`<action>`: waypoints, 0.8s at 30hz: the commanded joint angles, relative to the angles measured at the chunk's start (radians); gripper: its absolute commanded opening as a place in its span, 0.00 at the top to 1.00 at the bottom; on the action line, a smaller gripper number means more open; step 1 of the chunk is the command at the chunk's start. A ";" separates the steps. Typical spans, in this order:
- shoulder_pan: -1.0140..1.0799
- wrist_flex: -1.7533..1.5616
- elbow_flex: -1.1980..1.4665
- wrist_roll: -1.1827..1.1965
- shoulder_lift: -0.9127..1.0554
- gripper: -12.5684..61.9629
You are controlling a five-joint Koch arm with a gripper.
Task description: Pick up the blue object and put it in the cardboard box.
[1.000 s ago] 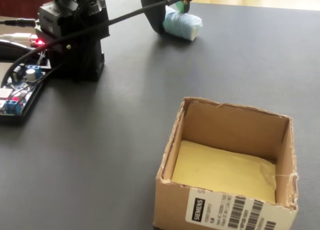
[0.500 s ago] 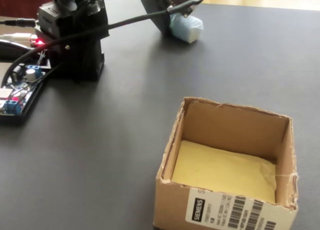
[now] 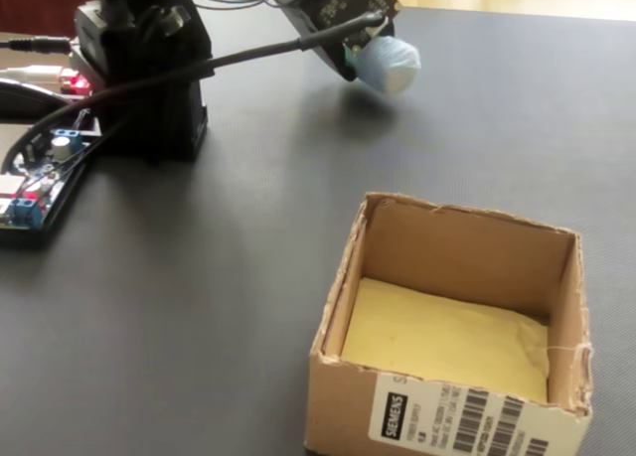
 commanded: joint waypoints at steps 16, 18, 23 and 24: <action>0.472 -0.144 0.110 -0.012 0.376 0.75; 0.560 -0.196 0.110 -0.008 0.377 0.75; 0.709 -0.334 0.110 -0.009 0.365 0.75; 0.735 -0.350 0.112 -0.008 0.365 0.75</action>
